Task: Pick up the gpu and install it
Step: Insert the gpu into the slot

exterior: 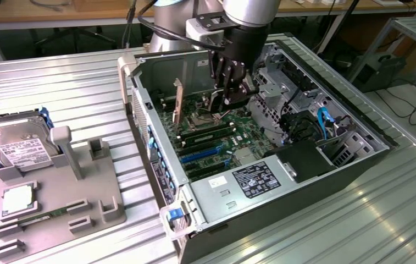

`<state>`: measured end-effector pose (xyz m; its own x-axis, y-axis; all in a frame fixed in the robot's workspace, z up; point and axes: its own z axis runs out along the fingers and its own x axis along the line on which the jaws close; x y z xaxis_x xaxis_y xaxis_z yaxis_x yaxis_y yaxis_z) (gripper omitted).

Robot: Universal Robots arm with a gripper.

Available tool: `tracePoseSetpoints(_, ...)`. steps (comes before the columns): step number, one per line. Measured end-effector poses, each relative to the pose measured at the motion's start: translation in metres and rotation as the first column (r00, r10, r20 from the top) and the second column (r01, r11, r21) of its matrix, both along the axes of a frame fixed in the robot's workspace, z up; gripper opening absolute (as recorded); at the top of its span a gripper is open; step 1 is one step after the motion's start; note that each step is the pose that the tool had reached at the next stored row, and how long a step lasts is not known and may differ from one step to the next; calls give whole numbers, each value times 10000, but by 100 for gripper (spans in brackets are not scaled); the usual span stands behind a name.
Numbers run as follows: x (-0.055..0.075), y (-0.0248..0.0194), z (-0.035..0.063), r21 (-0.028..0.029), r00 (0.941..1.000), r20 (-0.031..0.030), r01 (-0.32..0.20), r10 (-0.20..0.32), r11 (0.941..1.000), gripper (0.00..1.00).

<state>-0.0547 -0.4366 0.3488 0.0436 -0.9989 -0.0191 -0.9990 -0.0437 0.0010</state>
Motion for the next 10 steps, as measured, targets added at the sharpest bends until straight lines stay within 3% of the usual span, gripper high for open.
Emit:
tracePoseSetpoints(5, 0, -2, -25, 1, 10000, 0, 50, -50, 10000, 28)
tracePoseSetpoints(9, 0, -23, -174, -2, 9987, -78, 500, -500, 9987, 28)
tracePoseSetpoints(10, -3, -39, -268, -4, 9990, -150, 432, -432, 9991, 28)
